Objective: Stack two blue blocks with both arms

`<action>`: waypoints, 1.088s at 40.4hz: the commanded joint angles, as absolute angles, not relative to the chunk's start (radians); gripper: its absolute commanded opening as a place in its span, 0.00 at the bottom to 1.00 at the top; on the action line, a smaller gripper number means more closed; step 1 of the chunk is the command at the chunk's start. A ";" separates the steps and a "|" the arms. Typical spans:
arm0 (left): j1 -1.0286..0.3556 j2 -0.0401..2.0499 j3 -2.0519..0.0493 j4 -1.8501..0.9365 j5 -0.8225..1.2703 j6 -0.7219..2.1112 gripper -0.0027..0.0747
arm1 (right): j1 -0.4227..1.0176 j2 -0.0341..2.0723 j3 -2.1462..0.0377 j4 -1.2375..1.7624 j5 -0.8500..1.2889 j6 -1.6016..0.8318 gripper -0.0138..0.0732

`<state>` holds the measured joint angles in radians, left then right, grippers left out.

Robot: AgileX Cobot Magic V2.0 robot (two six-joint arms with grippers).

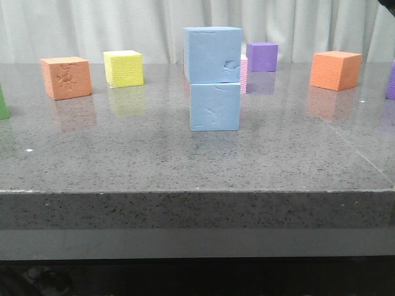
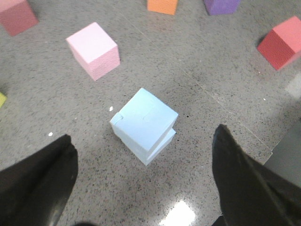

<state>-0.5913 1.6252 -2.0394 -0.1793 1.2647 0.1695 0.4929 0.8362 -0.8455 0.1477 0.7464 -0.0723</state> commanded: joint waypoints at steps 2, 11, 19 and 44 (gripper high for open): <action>-0.591 1.507 -1.988 -0.141 1.261 0.131 0.77 | 0.491 0.828 -0.871 0.148 0.685 -0.069 0.91; -0.591 1.309 -1.694 -0.074 1.130 0.093 0.77 | 0.491 0.828 -0.871 0.148 0.700 -0.069 0.91; -0.591 1.125 -1.385 -0.070 1.003 0.051 0.77 | 0.489 0.828 -0.871 0.139 0.714 -0.068 0.91; -0.591 0.753 -0.923 -0.070 0.828 0.022 0.77 | 0.486 0.684 -0.881 -0.010 0.796 0.077 0.91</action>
